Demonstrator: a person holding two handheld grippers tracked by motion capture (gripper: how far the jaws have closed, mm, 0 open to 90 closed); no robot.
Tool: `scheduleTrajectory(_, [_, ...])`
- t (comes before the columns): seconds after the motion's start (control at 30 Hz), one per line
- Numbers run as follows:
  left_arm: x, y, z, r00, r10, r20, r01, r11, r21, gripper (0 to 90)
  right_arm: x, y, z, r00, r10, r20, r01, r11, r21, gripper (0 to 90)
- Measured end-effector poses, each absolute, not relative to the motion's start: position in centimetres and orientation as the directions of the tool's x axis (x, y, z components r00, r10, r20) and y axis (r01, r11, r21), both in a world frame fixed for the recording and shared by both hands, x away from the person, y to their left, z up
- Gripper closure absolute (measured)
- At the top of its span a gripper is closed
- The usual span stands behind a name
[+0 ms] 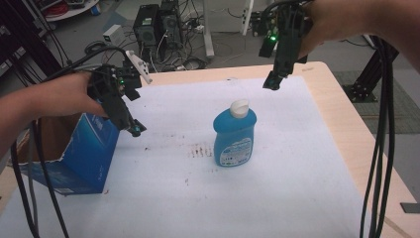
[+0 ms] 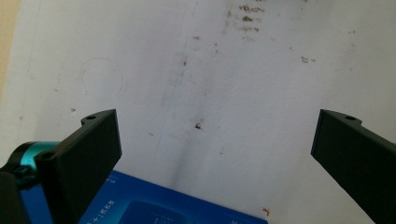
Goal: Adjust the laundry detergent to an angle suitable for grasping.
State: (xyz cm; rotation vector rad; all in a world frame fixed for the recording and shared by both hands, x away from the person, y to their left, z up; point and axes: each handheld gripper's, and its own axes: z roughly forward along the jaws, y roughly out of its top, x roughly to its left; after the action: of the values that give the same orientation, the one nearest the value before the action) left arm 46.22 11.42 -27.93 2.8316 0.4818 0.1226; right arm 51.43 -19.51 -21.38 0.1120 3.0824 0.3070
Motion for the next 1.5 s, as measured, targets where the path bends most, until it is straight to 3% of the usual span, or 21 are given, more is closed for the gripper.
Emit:
scheduleTrajectory(0.3, [46.6,11.9,-27.9,0.887,0.461,0.028,0.42,-0.831,0.366,1.6,50.9,-21.0,-22.4,-0.995,0.096,-0.014,0.092,0.975,0.202,1.4])
scheduleTrajectory(1.03, [47.0,12.3,-29.3,0.743,0.669,-0.021,0.544,-0.586,0.601,1.7,51.0,-21.9,-23.5,-0.993,0.115,-0.002,0.113,0.974,0.195,1.4])
scheduleTrajectory(1.5, [47.0,11.9,-30.0,0.651,0.759,-0.021,0.565,-0.466,0.681,1.6,51.0,-22.3,-23.9,-0.993,0.118,0.002,0.117,0.973,0.198,1.5])
